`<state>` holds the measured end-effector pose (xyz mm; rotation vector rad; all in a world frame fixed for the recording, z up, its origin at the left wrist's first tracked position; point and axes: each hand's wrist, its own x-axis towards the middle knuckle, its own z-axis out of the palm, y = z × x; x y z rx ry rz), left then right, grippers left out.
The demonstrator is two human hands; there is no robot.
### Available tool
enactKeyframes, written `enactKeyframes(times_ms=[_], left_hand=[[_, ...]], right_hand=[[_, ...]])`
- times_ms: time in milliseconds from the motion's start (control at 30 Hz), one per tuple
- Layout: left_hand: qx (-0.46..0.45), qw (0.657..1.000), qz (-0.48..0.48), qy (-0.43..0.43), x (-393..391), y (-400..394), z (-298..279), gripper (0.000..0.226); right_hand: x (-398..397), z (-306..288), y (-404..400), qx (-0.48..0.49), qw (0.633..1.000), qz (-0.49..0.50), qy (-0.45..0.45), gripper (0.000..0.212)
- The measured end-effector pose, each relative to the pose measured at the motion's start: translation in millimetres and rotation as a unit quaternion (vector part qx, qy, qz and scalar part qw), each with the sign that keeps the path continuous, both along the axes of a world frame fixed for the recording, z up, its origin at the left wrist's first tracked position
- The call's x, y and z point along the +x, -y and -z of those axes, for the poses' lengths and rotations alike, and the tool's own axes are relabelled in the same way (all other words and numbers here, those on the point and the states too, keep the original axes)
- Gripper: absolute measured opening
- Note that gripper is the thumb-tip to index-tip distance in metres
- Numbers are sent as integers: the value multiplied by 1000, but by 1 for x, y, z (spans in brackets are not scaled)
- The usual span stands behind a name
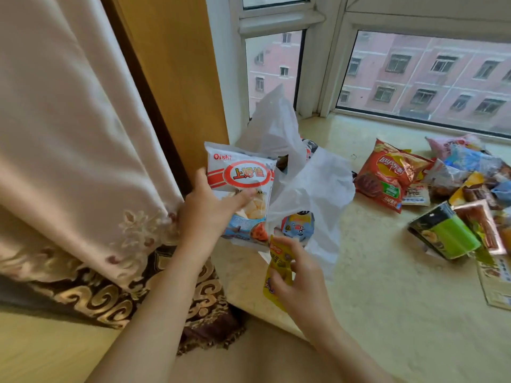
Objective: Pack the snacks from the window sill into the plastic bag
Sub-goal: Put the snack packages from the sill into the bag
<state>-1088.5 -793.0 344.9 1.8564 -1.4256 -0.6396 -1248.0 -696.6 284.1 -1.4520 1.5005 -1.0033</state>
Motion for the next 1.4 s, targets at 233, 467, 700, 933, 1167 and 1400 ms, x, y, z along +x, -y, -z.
enactKeyframes(times_ms=[233,467,700,933,1167,1400], left_hand=[[-51,995,21,82,20,15,5,88],[-51,996,70,5,22,23,14,90],[-142,969,158,129,-37,3,24,101],[-270,908,207,245,-101,1,36,93],[-279,888,241,274,-160,15,31,90],[-150,870,287,373,-207,62,63,95]], right_hand=[[46,18,16,-5,998,-11,-59,42],[22,0,49,-11,995,85,-51,46],[-63,-1,63,-44,967,202,-150,50],[-123,0,79,-17,963,222,-154,46],[-171,4,90,22,969,245,-12,45],[-191,3,105,11,965,254,67,46]])
